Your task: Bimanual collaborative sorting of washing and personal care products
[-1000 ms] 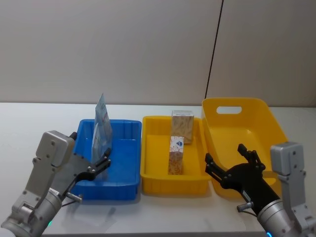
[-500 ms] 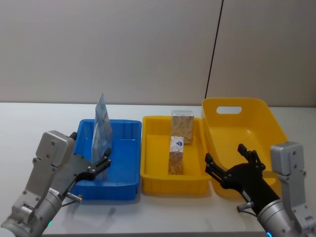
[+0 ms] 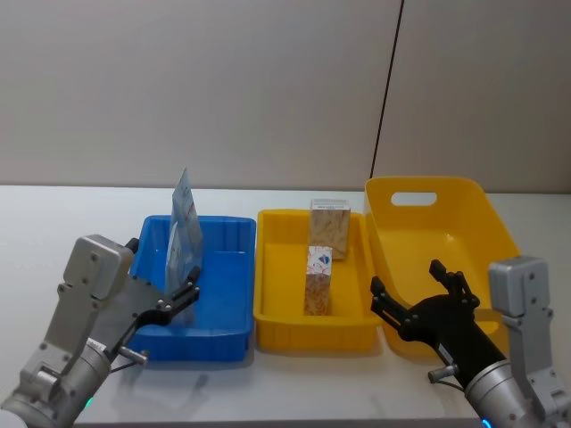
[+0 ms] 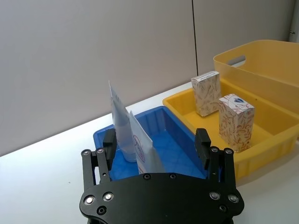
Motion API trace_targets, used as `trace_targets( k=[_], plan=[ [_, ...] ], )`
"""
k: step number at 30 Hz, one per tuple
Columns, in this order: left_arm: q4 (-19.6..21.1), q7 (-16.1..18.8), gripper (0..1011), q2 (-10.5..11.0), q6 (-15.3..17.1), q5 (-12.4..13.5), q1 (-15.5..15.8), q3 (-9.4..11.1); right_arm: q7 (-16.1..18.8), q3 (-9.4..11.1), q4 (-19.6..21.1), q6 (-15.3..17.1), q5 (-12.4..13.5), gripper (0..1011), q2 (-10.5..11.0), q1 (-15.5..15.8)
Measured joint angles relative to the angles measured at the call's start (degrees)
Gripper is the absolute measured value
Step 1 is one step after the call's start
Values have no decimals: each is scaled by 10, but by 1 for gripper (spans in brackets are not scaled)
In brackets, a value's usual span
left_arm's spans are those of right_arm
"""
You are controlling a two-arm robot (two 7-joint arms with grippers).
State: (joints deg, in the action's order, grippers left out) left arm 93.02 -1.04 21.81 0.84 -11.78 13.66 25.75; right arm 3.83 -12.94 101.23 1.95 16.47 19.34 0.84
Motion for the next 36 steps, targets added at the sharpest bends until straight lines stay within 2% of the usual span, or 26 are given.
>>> trace_targets(
  k=[9, 21, 28, 36],
  plan=[
    [7, -10, 1001, 1, 16, -20, -7, -13, 0, 0, 0, 0, 0, 1003, 0, 0],
    [29, -26, 1001, 3, 66, -58, -27, -33, 0, 0, 0, 0, 0, 1003, 0, 0],
    [17, -42, 1001, -2, 84, -67, -17, -30, 0, 0, 0, 0, 0, 1003, 0, 0],
    [-19, -66, 1001, -15, 105, -73, 10, -21, 0, 0, 0, 0, 0, 1003, 0, 0]
  ],
)
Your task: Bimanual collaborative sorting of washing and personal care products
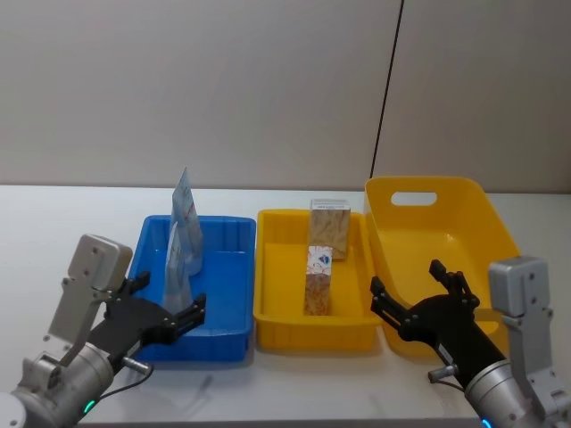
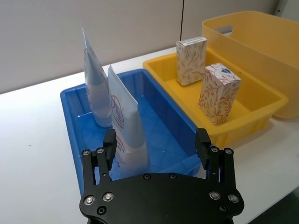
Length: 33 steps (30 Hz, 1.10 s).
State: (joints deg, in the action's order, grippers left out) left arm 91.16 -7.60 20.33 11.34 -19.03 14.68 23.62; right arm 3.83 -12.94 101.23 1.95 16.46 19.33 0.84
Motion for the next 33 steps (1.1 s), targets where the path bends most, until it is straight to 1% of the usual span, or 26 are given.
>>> trace_targets(
  k=[8, 14, 15, 17, 20, 23, 24, 27, 28, 33],
  plan=[
    [-31, -4, 1002, -14, 18, 1, 21, 4, 0, 0, 0, 0, 0, 1003, 0, 0],
    [-59, 4, 1001, -28, 29, 6, 39, 4, 0, 0, 0, 0, 0, 1003, 0, 0],
    [-70, 6, 1001, -32, 31, 8, 45, 4, 0, 0, 0, 0, 0, 1003, 0, 0],
    [-77, 8, 1001, -36, 32, 9, 50, 4, 0, 0, 0, 0, 0, 1003, 0, 0],
    [-104, 11, 1002, -48, 32, 11, 66, 2, 0, 0, 0, 0, 0, 1003, 0, 0],
    [-119, 12, 1001, -55, 32, 11, 75, 1, 0, 0, 0, 0, 0, 1003, 0, 0],
    [-130, 13, 1001, -61, 31, 11, 81, 0, 0, 0, 0, 0, 0, 1003, 0, 0],
    [-145, 13, 1002, -68, 29, 11, 89, -1, 0, 0, 0, 0, 0, 1003, 0, 0],
    [-156, 13, 1001, -73, 28, 11, 96, -3, 0, 0, 0, 0, 0, 1003, 0, 0],
    [-181, 13, 1001, -84, 26, 11, 109, -5, 0, 0, 0, 0, 0, 1003, 0, 0]
  ],
)
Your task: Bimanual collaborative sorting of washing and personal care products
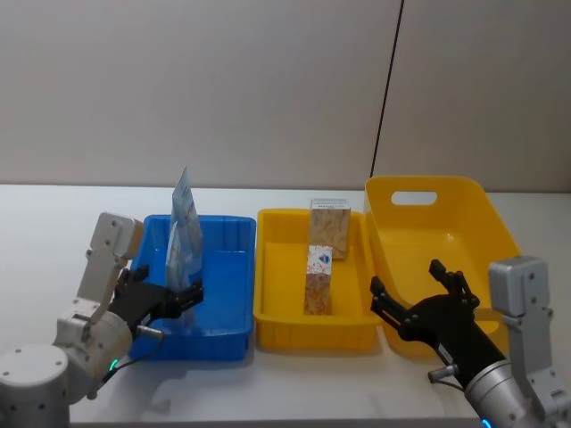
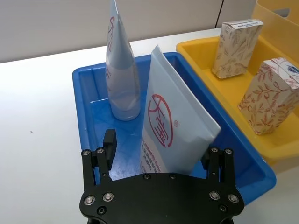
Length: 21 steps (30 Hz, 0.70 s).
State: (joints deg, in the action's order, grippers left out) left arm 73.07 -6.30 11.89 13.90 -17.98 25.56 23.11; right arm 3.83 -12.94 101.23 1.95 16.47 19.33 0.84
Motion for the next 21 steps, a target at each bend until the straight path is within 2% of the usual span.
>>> trace_targets(
  k=[5, 8, 21],
  plan=[
    [-20, 0, 1001, -10, -2, -1, 11, -2, 0, 0, 0, 0, 0, 1003, 0, 0],
    [-28, -1, 968, -14, -2, -1, 15, -3, 0, 0, 0, 0, 0, 1003, 0, 0],
    [-47, -2, 600, -22, -4, -2, 25, -4, 0, 0, 0, 0, 0, 1003, 0, 0]
  ],
)
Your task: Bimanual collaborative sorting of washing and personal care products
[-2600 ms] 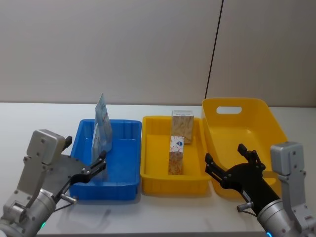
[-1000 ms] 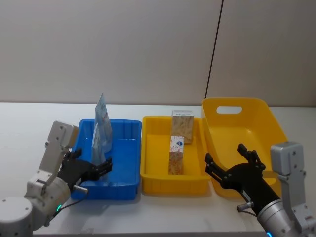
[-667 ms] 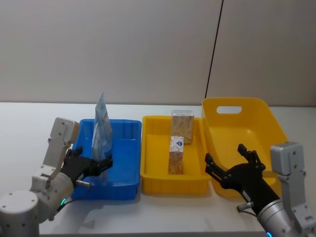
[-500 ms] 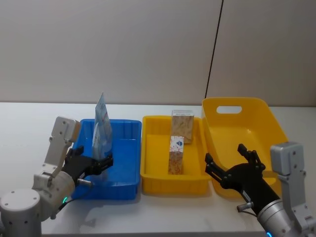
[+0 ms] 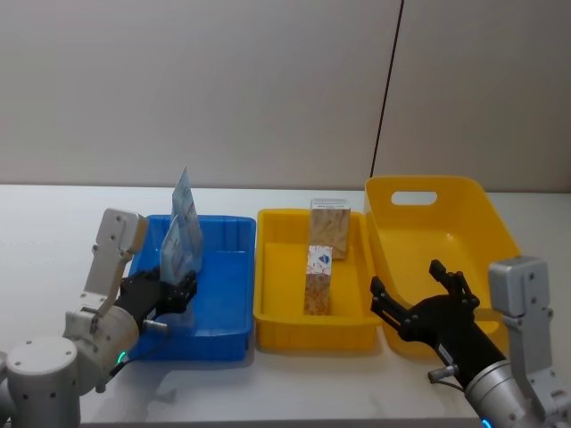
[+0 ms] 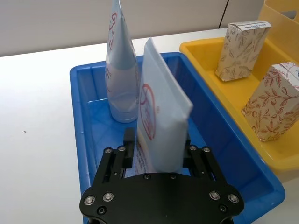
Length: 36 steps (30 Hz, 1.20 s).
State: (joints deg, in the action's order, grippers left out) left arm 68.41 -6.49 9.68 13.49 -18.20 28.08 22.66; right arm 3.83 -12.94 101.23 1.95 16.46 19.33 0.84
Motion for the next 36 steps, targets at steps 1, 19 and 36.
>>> trace_targets(
  k=[1, 19, 36],
  plan=[
    [-1, 0, 560, -1, 0, 0, 1, 0, 0, 0, 0, 0, 0, 1003, 0, 0],
    [-5, -13, 295, -3, -22, 0, 3, -3, 0, 0, 0, 0, 0, 1003, 0, 0],
    [8, -109, 286, -5, -112, -33, 20, -14, 0, 0, 0, 0, 0, 1003, 0, 0]
  ],
)
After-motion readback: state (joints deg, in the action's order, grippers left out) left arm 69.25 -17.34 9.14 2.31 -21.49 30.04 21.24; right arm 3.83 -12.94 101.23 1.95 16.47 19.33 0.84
